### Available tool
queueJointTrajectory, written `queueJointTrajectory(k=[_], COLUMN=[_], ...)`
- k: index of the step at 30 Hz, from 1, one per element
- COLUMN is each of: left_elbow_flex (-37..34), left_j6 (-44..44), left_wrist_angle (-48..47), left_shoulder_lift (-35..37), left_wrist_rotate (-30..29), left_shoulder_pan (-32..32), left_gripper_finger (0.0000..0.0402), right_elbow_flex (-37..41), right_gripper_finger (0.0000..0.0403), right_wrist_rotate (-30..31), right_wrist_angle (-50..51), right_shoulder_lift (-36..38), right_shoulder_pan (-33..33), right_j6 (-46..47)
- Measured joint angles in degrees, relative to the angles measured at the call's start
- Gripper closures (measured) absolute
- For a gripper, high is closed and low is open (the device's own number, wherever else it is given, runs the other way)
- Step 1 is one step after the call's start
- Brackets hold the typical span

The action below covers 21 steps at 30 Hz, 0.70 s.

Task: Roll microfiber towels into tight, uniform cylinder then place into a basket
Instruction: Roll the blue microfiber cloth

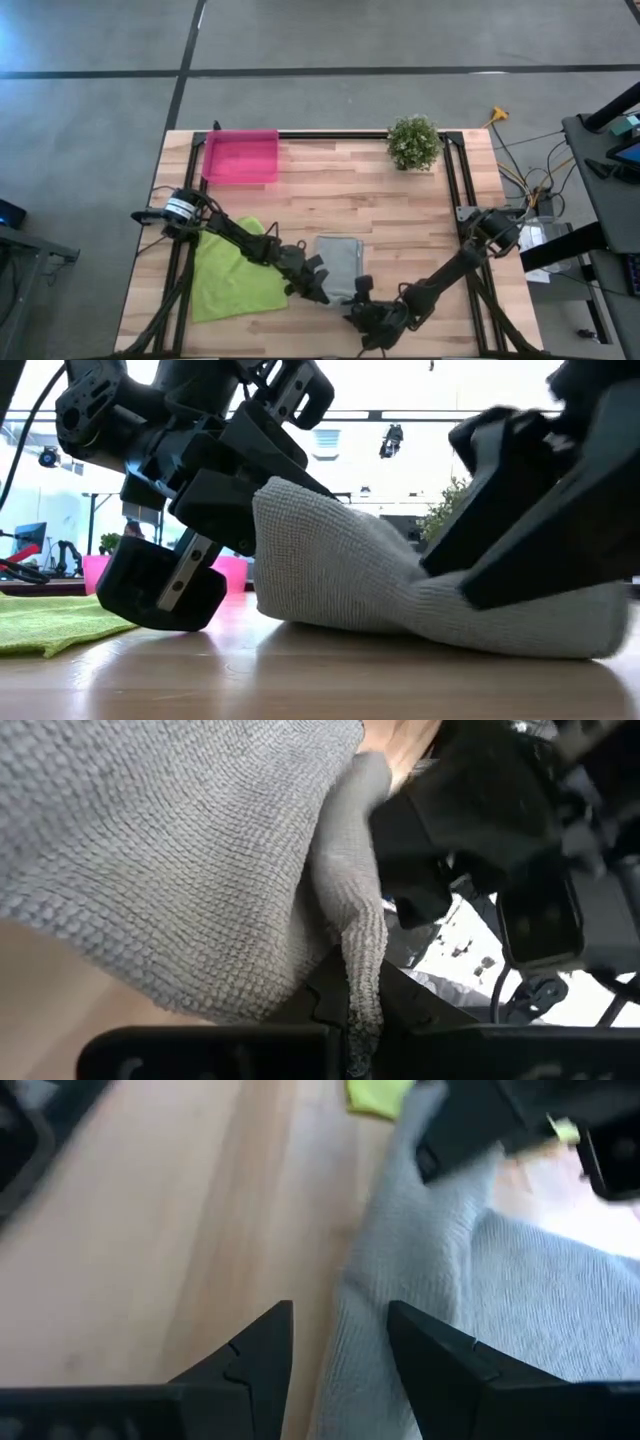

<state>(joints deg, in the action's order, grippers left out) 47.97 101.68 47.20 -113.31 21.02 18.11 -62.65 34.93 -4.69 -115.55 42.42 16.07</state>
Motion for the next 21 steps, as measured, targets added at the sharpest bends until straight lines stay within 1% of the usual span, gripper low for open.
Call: queueJointTrajectory(k=[3, 10, 12, 15, 18, 21], left_elbow_flex=[-0.55, -1.12, -1.14, -1.26, -1.35, -1.40], left_j6=[-2.48, -2.92, -2.85, -2.08, -1.96, -2.22], left_wrist_angle=[0.33, 0.62, 0.60, 1.37, 1.49, 1.50], left_shoulder_lift=[0.10, 0.19, 0.21, 0.20, 0.19, 0.19], left_wrist_rotate=[-0.07, -0.37, -0.45, -0.55, -0.54, -0.41], left_shoulder_pan=[0.00, -0.02, -0.02, -0.04, -0.09, -0.09], left_gripper_finger=[0.0401, 0.0401, 0.0401, 0.0401, 0.0401, 0.0401], right_elbow_flex=[0.15, 0.44, 0.45, 0.48, 0.50, 0.39], right_gripper_finger=[0.0248, 0.0305, 0.0315, 0.0317, 0.0312, 0.0313], right_wrist_rotate=[-0.79, -1.89, -1.89, -2.21, -2.38, -4.25], right_wrist_angle=[0.17, 1.19, 1.19, 1.08, 0.79, 0.46], right_shoulder_lift=[-0.77, -1.65, -1.72, -1.71, -2.13, -3.23], right_shoulder_pan=[-0.31, -0.31, -0.36, -0.36, -0.36, -0.49], right_j6=[2.21, 3.48, 3.44, 3.46, 3.49, 4.51])
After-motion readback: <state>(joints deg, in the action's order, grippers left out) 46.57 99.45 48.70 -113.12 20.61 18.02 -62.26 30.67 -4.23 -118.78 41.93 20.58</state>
